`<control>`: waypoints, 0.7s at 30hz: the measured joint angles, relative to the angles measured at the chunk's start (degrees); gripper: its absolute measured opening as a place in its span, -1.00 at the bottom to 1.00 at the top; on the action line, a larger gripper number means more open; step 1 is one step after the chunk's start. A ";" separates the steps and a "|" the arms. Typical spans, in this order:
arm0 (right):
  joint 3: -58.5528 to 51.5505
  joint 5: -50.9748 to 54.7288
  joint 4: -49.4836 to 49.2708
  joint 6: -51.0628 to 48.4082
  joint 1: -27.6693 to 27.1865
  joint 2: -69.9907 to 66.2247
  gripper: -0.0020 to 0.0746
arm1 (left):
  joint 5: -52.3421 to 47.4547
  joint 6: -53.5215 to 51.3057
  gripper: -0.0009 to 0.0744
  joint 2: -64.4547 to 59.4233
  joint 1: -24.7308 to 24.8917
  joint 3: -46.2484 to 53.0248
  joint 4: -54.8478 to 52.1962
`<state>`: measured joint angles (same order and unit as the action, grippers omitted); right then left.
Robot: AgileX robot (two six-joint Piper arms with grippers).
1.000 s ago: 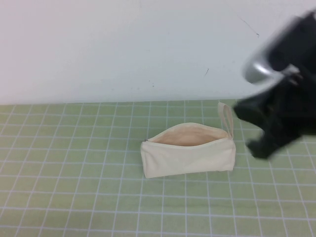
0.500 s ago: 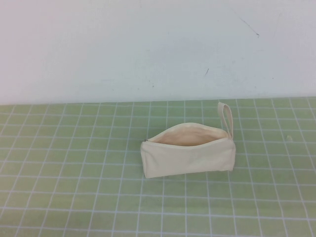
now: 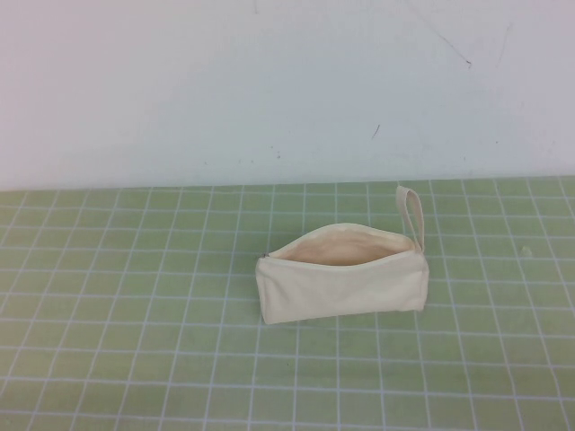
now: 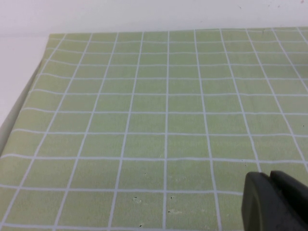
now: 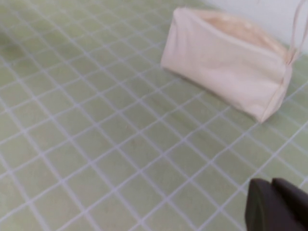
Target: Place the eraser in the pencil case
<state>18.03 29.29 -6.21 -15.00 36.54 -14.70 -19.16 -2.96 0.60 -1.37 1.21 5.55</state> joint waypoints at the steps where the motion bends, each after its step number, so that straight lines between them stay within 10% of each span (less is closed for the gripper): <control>1: -1.97 -2.92 0.00 0.00 0.00 0.82 -0.95 | 0.00 0.00 -0.98 0.00 0.00 0.00 0.00; 9: -16.32 -26.44 0.00 0.00 -2.89 3.16 -0.95 | 0.00 0.00 -0.98 0.00 0.00 0.00 0.00; 21: -19.57 -33.68 -0.21 0.00 -30.51 9.41 -0.95 | 0.00 -0.11 -0.98 0.00 0.00 0.00 0.00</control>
<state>-1.54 -4.39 -6.43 -15.00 6.02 -5.28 -19.16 -3.08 0.60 -1.37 1.21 5.55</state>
